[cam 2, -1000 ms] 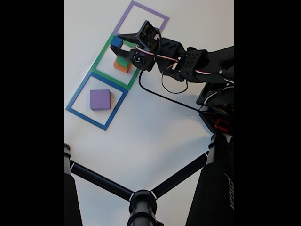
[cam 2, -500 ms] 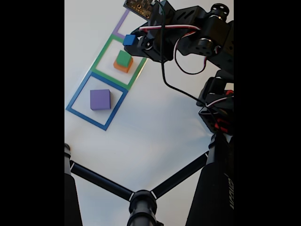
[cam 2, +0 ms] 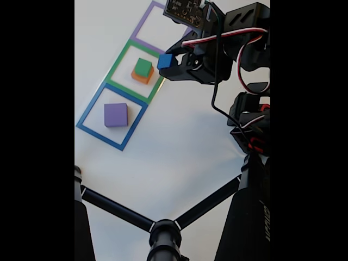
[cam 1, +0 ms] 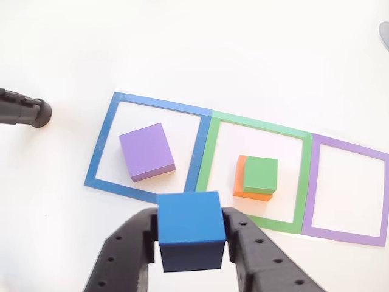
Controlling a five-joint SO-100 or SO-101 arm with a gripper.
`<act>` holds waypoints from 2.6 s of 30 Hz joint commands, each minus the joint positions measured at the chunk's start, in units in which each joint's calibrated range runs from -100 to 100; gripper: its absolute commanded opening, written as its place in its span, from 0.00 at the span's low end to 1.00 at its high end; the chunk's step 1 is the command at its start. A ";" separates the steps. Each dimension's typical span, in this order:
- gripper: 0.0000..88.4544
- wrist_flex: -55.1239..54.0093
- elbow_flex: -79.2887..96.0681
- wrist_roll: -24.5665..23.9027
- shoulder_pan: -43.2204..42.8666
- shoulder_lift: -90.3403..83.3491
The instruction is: Tower of hanoi
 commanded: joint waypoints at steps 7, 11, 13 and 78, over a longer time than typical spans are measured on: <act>0.04 0.75 -4.16 -1.90 -6.72 -1.05; 0.04 -3.38 2.11 -2.58 -7.87 -1.21; 0.04 -8.40 8.02 -2.24 -8.16 -1.69; 0.25 -150.10 61.75 7.73 -11.13 65.40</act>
